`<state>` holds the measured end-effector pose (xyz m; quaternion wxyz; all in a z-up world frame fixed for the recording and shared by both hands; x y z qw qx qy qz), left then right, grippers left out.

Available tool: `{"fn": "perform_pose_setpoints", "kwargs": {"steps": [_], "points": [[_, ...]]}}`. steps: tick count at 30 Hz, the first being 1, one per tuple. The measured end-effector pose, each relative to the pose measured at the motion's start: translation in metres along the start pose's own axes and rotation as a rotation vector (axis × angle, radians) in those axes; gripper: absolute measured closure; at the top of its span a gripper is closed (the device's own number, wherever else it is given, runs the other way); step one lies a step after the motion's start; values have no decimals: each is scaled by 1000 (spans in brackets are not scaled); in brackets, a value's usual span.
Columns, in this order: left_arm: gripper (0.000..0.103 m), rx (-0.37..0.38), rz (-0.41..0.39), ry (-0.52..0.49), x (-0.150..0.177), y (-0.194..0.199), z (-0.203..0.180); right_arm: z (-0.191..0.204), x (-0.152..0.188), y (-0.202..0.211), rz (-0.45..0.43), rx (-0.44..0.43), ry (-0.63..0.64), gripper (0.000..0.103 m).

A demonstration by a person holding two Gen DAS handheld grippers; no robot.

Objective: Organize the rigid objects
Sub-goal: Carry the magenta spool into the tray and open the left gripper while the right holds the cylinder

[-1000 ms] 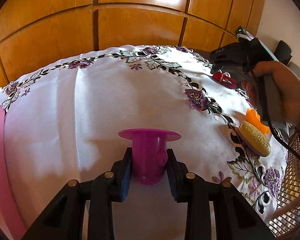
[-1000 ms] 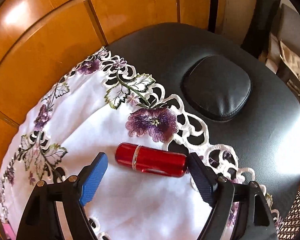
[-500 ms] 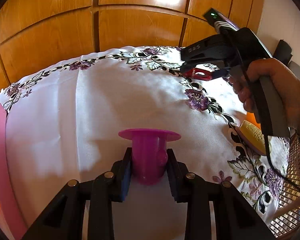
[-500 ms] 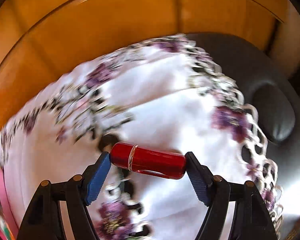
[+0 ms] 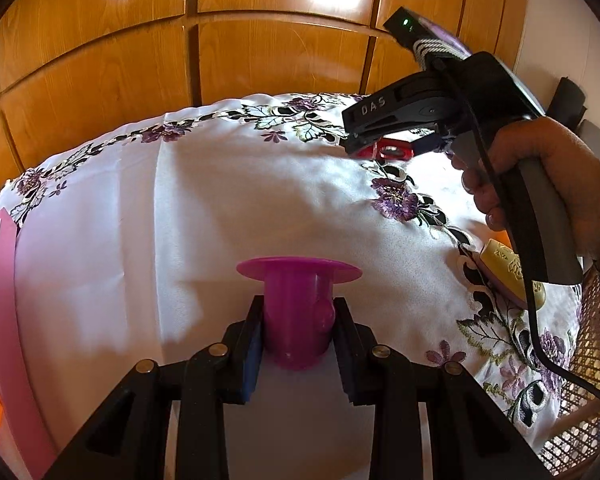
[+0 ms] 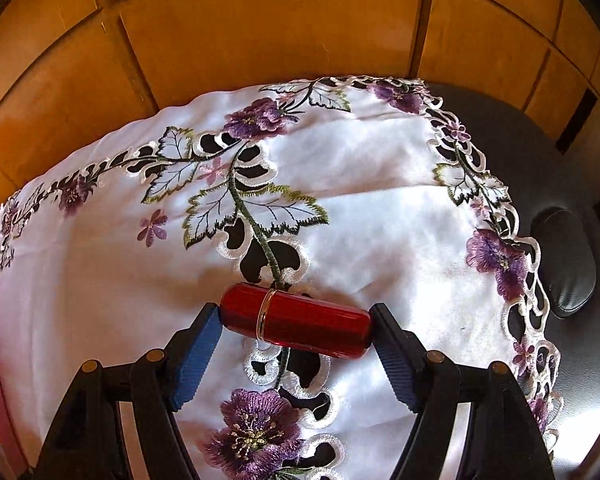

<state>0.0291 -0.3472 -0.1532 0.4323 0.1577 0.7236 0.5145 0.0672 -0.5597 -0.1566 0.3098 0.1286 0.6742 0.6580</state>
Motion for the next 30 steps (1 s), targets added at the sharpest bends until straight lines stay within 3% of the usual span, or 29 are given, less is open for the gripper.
{"fn": "perform_pose_setpoints", "kwargs": {"steps": [3,7,11,21,30], "points": [[71,-3,3,8,0,1,0,12,0,8,-27,-48,46,27],[71,-14,4,41,6,8,3,42,8,3,13,-98,176,27],[71,-12,11,65,15,16,6,61,18,-7,34,-45,280,27],[71,-12,-70,93,17,70,15,62,18,-6,25,-39,283,27],[71,-36,-176,237,26,138,73,59,19,-8,32,-9,294,27]]}}
Point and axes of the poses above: each gripper's, at about its wrist camera, not at the fingertips, and y roughly against the way its jaws point, z to its left, x to its underside, the point moved 8 cm from there along -y, roughly the way its jaws point, and after that the axes turned 14 degrees about z, right-handed, at the moved point
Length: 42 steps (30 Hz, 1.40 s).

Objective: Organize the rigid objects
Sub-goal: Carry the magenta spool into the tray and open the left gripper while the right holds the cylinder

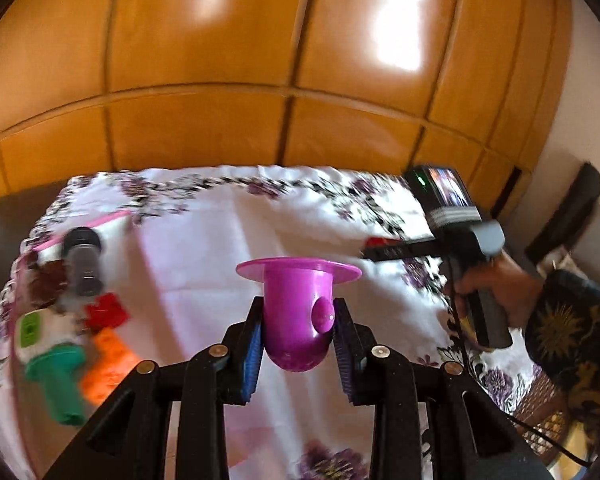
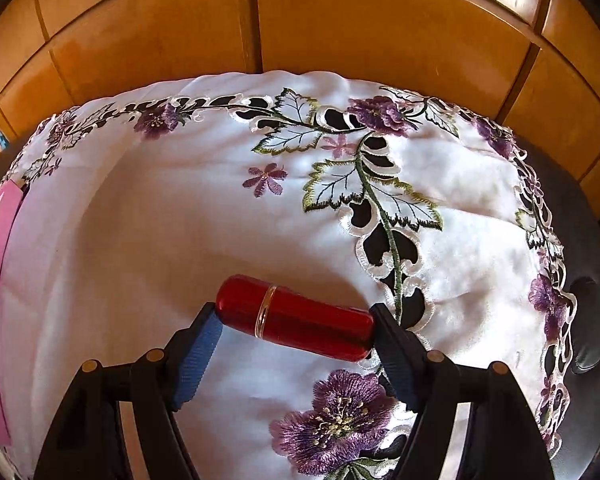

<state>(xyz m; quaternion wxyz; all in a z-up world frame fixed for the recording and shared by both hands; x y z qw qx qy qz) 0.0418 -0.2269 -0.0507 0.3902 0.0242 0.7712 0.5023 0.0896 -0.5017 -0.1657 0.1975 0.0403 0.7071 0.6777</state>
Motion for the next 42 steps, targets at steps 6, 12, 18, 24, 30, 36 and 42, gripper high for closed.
{"fn": "perform_pose_setpoints", "kwargs": {"steps": [6,12,18,24,30,36,42], "points": [[71,-69,-41,136,9,42,68,0,0,0,1,6,1,27],[71,-166,-40,283,29,63,140,0,1,0,2,20,7,27],[71,-122,32,348,44,41,156,3,2,2,0,42,16,27],[71,-110,63,317,30,15,145,2,2,2,1,42,18,27],[71,-178,115,296,19,-9,162,3,0,2,0,46,25,27],[66,-210,141,273,26,-23,167,2,0,2,-1,50,30,27],[51,-230,89,245,28,-5,156,2,-1,1,-2,52,31,27]]}}
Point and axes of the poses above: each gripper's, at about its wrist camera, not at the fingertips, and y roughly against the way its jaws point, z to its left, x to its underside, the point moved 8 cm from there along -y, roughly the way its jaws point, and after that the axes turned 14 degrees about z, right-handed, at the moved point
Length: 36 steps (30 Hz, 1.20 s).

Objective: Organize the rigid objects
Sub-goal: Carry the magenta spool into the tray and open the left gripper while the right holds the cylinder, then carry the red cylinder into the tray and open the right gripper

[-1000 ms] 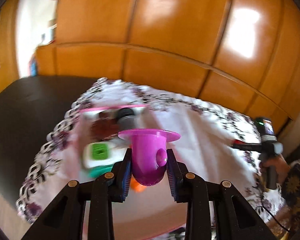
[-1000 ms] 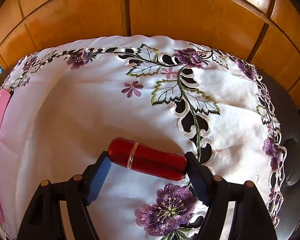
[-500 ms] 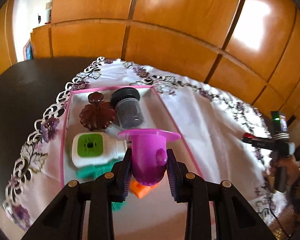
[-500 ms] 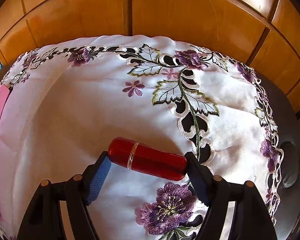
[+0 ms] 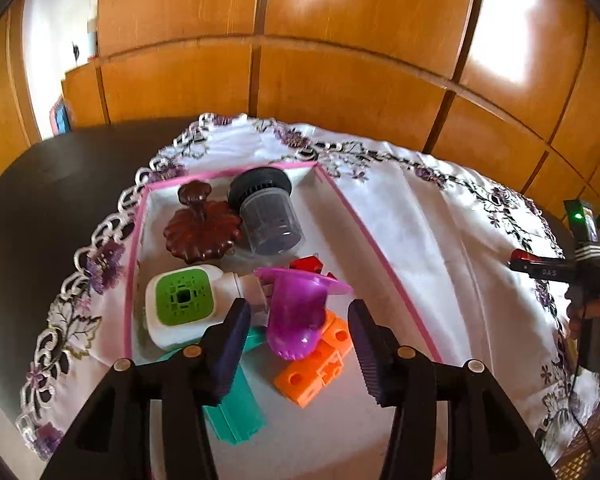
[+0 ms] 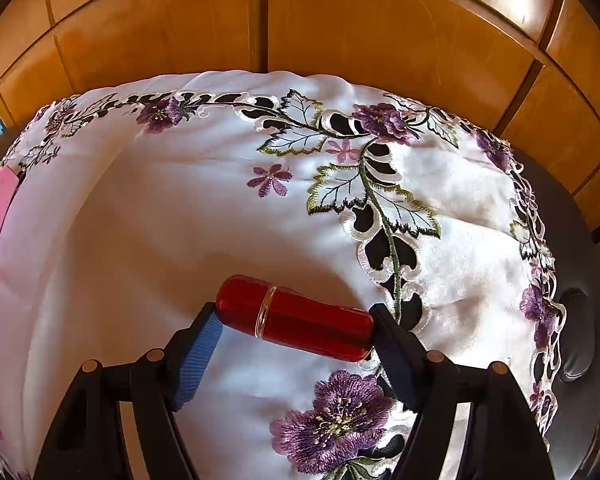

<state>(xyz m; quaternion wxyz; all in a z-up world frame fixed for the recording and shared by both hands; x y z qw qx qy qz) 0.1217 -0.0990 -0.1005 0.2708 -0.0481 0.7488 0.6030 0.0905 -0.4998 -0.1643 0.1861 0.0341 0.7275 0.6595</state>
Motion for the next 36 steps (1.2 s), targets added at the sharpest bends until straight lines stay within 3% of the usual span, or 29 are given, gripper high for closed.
{"fn": "perform_pose_setpoints", "kwargs": {"steps": [15,36], "points": [[44,-101,-84,-57,19,38,-25,3,1,4,-11,20,15,27],[44,-101,-75,-22,31,41,-12,8,5,3,-8,12,26,27]]}}
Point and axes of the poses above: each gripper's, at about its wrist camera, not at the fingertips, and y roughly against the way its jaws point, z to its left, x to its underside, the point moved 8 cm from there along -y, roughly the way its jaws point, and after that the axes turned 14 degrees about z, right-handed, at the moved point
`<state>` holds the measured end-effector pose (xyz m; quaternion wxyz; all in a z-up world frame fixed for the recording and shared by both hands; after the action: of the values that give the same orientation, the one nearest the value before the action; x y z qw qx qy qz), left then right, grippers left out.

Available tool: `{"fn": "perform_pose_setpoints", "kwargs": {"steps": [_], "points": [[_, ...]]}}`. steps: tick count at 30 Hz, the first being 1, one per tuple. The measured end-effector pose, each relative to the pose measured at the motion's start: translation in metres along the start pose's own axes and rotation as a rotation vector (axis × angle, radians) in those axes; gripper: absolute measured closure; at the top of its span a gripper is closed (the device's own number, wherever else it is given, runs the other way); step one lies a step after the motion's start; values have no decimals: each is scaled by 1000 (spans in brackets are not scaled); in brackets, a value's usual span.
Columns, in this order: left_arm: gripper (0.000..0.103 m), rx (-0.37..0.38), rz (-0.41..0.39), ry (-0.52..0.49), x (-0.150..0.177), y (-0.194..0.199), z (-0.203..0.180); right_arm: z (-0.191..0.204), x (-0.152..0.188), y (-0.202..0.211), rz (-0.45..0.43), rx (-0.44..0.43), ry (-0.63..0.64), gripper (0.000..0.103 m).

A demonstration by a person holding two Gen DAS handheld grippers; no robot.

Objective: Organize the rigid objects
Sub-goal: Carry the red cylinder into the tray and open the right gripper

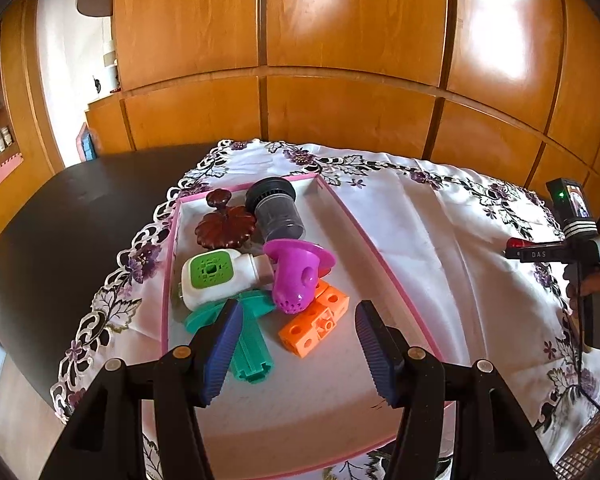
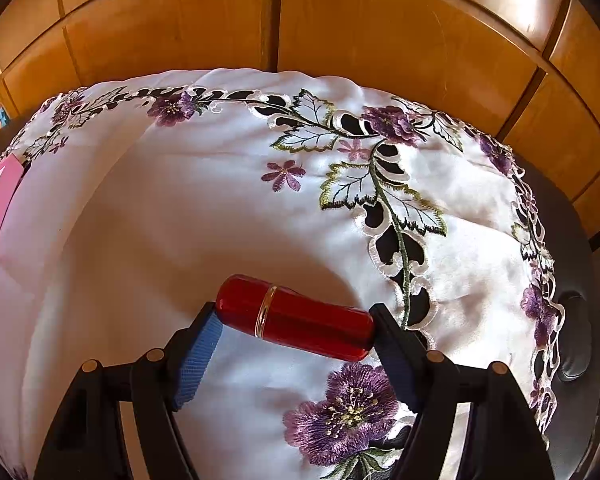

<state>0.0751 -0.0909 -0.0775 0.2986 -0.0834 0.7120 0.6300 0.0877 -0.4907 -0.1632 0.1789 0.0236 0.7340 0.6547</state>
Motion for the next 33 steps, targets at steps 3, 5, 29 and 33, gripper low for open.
{"fn": "perform_pose_setpoints", "kwargs": {"steps": [3,5,29,33], "points": [[44,2,3,2,1,-1,2,0,0,0,-1,4,-2,27],[44,2,6,4,1,-2,3,0,1,0,3,6,-9,27],[44,-6,1,117,5,2,54,182,45,129,-208,-322,334,27],[44,-18,-10,150,7,6,71,237,65,144,-213,-376,463,27]]}}
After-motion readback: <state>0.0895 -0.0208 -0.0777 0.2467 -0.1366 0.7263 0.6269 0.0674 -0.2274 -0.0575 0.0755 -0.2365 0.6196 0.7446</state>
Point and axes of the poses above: each gripper's, at about its wrist camera, not at the fingertips, and y roughly against the way its jaws point, z to its left, x to its underside, the point moved 8 cm from there along -y, roughly the way its jaws point, and after that the axes turned 14 degrees about z, right-handed, at the moved point
